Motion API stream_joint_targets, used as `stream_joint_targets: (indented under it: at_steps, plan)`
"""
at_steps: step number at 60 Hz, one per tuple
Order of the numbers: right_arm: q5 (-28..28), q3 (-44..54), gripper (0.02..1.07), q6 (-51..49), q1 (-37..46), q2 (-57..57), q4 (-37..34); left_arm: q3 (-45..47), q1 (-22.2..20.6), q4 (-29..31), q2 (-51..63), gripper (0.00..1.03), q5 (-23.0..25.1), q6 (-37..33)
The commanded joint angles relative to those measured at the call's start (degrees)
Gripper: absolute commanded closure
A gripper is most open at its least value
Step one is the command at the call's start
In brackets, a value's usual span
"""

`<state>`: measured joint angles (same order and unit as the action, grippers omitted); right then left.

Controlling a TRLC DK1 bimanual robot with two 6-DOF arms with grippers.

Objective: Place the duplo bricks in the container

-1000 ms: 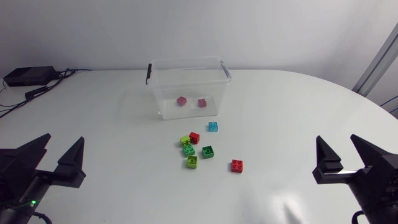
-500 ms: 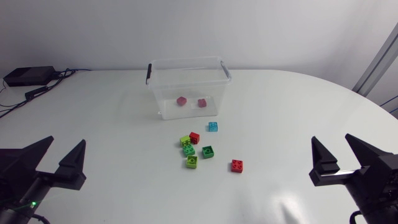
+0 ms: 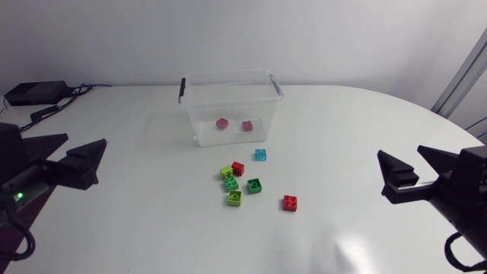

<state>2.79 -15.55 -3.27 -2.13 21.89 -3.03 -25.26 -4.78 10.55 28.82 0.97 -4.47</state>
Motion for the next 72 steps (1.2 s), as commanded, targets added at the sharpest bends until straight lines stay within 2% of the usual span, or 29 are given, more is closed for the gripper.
stream_joint_targets:
  at_steps: [1,9,12,21,25,31,36,41,47,55,64,72]
  plan:
    - [1.7,-3.3,0.07,-1.0,-0.8,4.2,-1.5,-6.4,-1.5,2.5,8.3,0.09,-0.1,1.7]
    - [2.0,-6.6,0.07,-1.0,-2.1,11.6,-1.9,-13.3,-2.7,7.1,19.2,0.12,2.4,2.5]
    - [2.0,-8.4,0.07,-1.0,-2.7,15.3,-2.7,-15.8,-2.7,8.7,23.6,0.12,5.8,3.1]
    - [2.3,-12.2,0.07,-0.6,-5.0,22.0,-5.3,-19.5,-3.6,9.0,32.4,0.12,8.9,1.1]
    - [3.5,-13.4,0.07,-0.6,-6.0,23.5,-6.4,-20.7,-5.2,9.0,34.9,0.12,8.9,-2.5]
    - [6.4,-14.3,0.07,-0.6,-6.0,26.7,-7.0,-23.0,-8.7,9.8,38.9,0.12,8.5,-14.5]
    - [8.2,-14.8,0.07,-0.6,-6.0,29.8,-7.1,-24.9,-11.2,11.4,42.8,0.12,6.9,-18.0]
    - [10.7,-15.3,0.07,-0.6,-5.8,32.0,-8.0,-27.2,-13.3,15.0,47.1,0.12,7.4,-23.4]
    - [11.5,-15.8,0.07,-0.6,-5.3,33.0,-8.2,-27.9,-14.2,16.3,50.1,0.11,13.1,-28.8]
    - [11.2,-17.2,0.07,-2.8,-6.0,33.5,-11.2,-31.2,-15.5,19.0,57.8,0.11,17.0,-35.4]
    - [11.1,-19.6,0.07,-4.1,-8.2,35.9,-13.5,-34.3,-15.5,18.5,63.7,0.11,17.4,-38.2]
    - [10.8,-22.3,0.07,-5.7,-8.3,41.0,-14.6,-37.2,-15.3,15.6,69.0,0.11,19.3,-38.5]
